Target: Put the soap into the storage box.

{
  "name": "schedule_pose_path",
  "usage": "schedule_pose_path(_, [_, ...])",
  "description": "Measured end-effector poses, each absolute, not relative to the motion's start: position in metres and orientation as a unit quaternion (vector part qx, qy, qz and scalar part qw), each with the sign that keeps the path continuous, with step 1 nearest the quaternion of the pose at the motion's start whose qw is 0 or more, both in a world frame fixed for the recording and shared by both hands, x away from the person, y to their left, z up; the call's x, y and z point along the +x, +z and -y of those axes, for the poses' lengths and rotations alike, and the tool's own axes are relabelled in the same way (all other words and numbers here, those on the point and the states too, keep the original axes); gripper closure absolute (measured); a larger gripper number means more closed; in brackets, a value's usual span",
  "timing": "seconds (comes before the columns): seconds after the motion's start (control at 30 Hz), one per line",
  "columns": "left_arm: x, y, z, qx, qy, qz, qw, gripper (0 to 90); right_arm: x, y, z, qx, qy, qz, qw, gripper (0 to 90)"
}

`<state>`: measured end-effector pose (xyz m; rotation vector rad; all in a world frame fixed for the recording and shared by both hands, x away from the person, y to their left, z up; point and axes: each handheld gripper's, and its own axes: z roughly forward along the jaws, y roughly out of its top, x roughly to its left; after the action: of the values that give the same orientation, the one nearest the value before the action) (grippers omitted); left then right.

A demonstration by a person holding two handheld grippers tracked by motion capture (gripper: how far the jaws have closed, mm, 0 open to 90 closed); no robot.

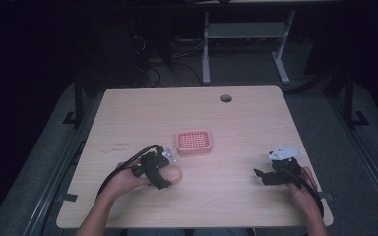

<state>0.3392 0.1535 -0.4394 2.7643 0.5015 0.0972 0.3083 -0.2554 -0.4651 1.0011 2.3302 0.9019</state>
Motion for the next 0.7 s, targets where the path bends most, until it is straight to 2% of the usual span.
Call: schedule_pose_path(0.7, [0.3441,-0.4444,-0.1482,0.97,0.022,-0.178,0.164,26.0,0.3084,-0.4657,0.2549,0.364,0.327,-0.844,0.221,13.9])
